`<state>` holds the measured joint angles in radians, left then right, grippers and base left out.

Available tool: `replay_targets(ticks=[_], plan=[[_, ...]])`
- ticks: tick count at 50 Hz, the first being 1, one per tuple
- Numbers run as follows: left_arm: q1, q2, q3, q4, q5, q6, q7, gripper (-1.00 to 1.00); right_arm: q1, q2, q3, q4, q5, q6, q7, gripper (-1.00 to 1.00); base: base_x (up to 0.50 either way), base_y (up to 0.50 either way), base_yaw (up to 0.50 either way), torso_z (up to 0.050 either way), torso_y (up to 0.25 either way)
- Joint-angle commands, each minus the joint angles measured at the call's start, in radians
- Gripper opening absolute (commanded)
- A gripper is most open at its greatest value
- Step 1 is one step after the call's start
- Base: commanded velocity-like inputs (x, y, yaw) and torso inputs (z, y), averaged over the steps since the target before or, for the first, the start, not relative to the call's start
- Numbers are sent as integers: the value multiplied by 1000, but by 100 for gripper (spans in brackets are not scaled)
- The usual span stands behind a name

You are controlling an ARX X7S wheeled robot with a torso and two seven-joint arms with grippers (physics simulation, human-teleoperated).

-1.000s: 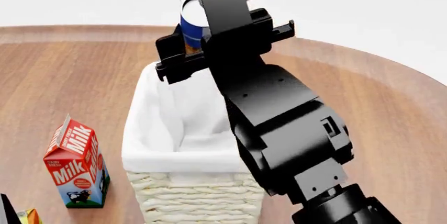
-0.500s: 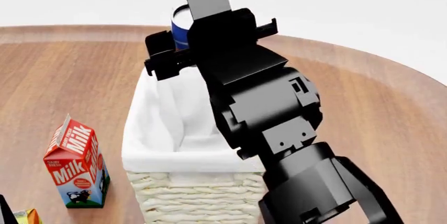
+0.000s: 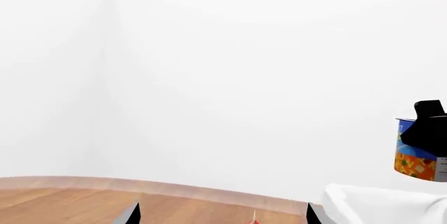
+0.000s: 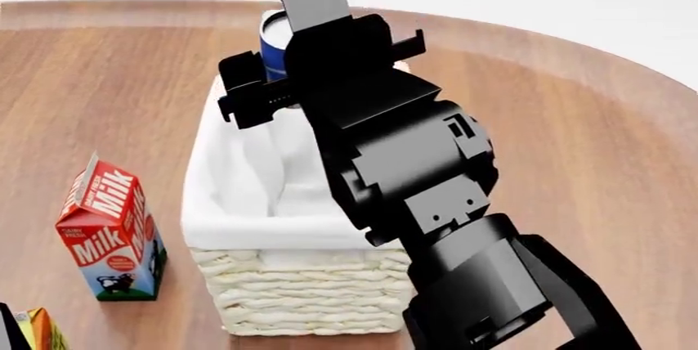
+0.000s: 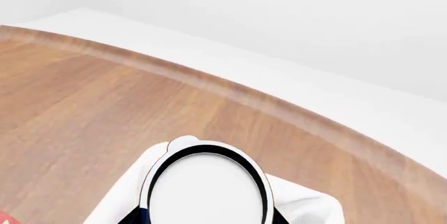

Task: Pick up the alphabet soup, and put it in the basket.

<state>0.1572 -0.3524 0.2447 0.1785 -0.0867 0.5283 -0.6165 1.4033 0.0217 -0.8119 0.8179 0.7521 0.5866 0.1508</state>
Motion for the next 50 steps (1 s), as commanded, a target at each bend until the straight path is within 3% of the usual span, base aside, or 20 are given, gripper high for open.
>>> replay_targets(ticks=[1,50], plan=[[-1,-2,2,1,3,-3,-3,100,16,4,-15,-24,-9,2,0,-100,0,0,0,0,-90],[-9,-4,7,0,10,-9,-20,100,28,4,-93,0,36,-27,7,-100,0,0,0,0,-82]])
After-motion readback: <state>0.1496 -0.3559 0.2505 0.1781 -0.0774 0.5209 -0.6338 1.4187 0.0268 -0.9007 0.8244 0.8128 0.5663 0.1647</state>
